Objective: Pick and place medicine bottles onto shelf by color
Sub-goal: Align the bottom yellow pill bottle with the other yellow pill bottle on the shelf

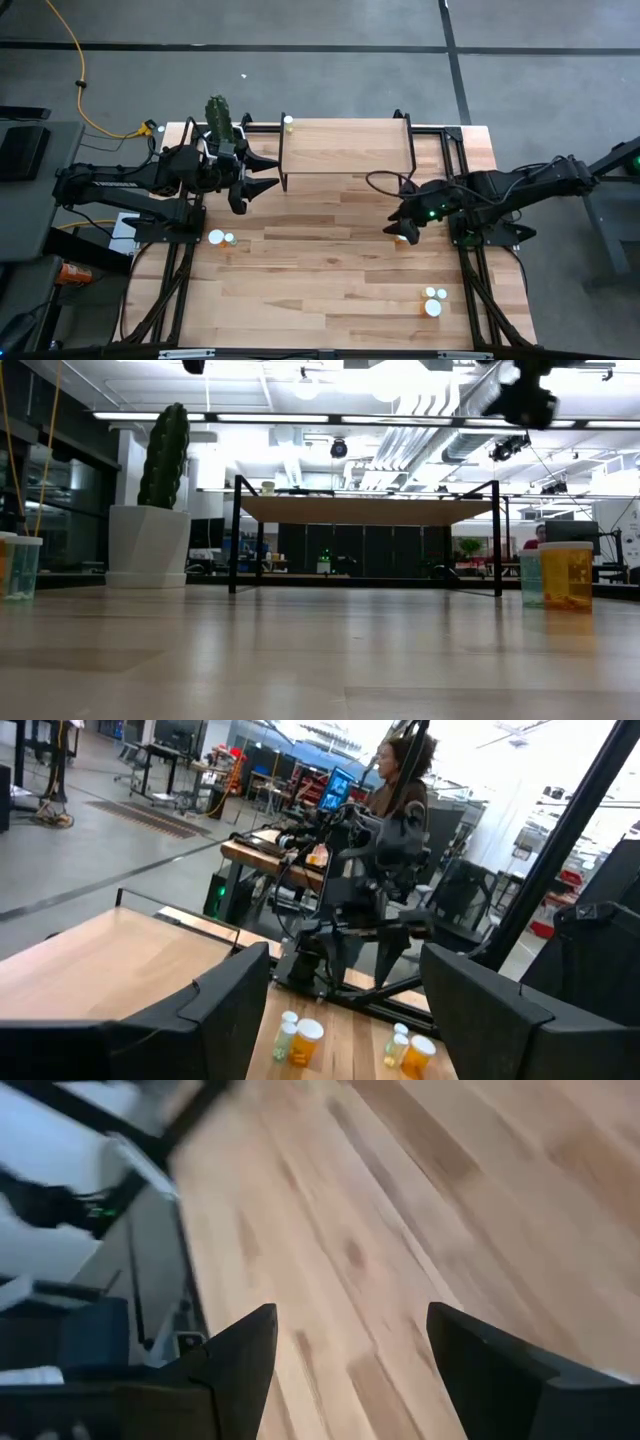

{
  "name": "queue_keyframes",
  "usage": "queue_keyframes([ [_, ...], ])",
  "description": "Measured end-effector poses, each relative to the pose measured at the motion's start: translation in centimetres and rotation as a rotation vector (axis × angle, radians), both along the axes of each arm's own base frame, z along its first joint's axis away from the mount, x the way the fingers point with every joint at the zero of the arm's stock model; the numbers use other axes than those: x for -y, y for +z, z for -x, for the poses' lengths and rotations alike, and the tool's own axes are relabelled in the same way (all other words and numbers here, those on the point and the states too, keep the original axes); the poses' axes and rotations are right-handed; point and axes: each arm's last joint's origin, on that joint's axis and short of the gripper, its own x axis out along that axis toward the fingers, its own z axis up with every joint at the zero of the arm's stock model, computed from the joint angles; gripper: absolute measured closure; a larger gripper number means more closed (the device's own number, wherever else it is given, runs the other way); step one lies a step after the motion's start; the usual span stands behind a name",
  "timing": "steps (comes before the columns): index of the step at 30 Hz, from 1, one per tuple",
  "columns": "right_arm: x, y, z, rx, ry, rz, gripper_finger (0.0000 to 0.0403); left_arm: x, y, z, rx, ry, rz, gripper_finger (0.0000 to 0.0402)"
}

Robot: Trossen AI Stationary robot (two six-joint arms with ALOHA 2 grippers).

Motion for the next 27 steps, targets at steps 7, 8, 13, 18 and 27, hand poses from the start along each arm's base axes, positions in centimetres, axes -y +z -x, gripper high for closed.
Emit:
queue_keyframes([
  [7,0.8,-2.3,2.9,-0.407,-0.38,-0.139,0.0153,0.0,0.0,0.0,0.0,0.0,0.0,0.0152],
  [8,0.9,-2.6,3.3,-0.453,-0.438,-0.142,0.0153,0.0,0.0,0.0,-0.001,0.0,0.0,0.0152],
  [13,1.3,-3.1,4.6,-0.575,-0.606,-0.135,0.0153,0.0,0.0,0.0,-0.004,0.0,0.0,0.0152],
  [18,0.8,-3.1,4.7,-0.597,-0.384,-0.069,0.0153,0.0,0.0,0.0,-0.004,0.0,0.0,0.0152],
  [27,-3.0,-2.9,5.4,-0.692,-0.099,-0.267,0.0153,0.0,0.0,0.0,-0.002,0.0,0.008,0.0152],
])
